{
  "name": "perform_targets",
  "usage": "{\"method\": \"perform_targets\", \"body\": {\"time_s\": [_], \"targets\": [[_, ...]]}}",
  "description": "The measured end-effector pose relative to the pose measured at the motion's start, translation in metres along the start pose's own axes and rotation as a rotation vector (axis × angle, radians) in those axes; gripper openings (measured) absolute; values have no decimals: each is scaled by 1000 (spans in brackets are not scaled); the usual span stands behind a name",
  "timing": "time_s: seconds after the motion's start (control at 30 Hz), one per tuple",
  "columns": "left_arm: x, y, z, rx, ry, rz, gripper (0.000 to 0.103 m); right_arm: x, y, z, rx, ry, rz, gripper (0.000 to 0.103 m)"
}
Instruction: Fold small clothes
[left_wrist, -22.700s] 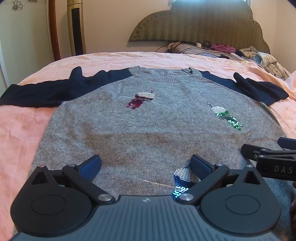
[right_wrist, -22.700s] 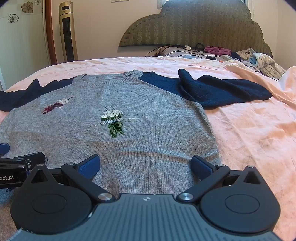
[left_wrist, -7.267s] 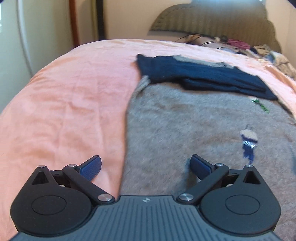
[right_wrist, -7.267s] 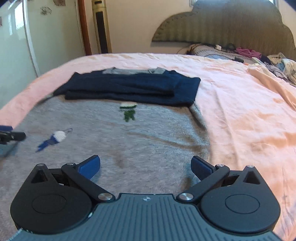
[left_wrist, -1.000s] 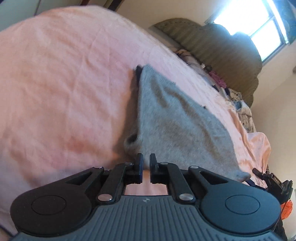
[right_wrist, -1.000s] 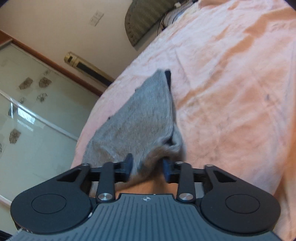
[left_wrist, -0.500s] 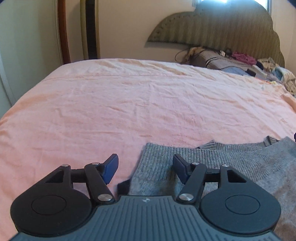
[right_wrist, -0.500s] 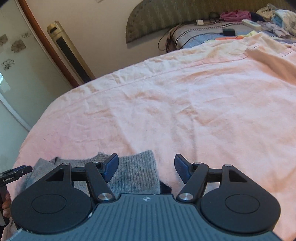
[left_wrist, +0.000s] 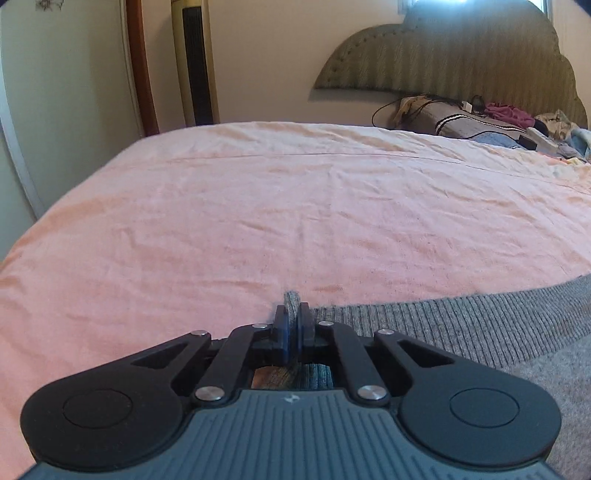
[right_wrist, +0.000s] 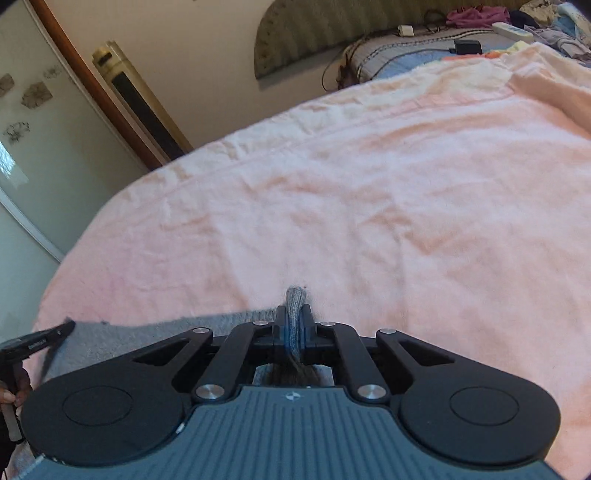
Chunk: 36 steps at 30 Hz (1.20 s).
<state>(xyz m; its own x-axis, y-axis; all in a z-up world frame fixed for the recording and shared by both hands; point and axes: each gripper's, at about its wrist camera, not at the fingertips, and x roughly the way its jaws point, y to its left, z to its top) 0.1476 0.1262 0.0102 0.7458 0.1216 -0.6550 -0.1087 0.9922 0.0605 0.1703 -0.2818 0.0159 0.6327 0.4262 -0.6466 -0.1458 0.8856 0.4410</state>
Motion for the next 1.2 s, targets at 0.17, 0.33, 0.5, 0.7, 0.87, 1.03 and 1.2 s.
{"method": "perform_targets", "body": {"time_s": [0.17,0.33,0.5,0.7,0.87,1.03,1.2], "targets": [[-35,-5,3,-10,-38,43,9,-25,14,-2,21,-73,-76,30],[-60,-45,6,-1,-69,-44,66,-35,73,-17,-137,-121,-76,74],[-24,-58,-22,2,-15,-4,76,6,83,-46,-253,-82,-237,82],[-29,-53,-24,-17,-20,-13,77,1,65,-45,-253,-102,-255,83],[-30,-53,-24,-22,-22,-13,77,-18,93,-42,-199,-149,-241,83],[-30,-53,-25,-22,-22,-16,77,13,95,-55,-316,-47,-309,103],[-29,-54,-24,-24,-23,-17,77,9,74,-48,-253,-88,-265,103]]}}
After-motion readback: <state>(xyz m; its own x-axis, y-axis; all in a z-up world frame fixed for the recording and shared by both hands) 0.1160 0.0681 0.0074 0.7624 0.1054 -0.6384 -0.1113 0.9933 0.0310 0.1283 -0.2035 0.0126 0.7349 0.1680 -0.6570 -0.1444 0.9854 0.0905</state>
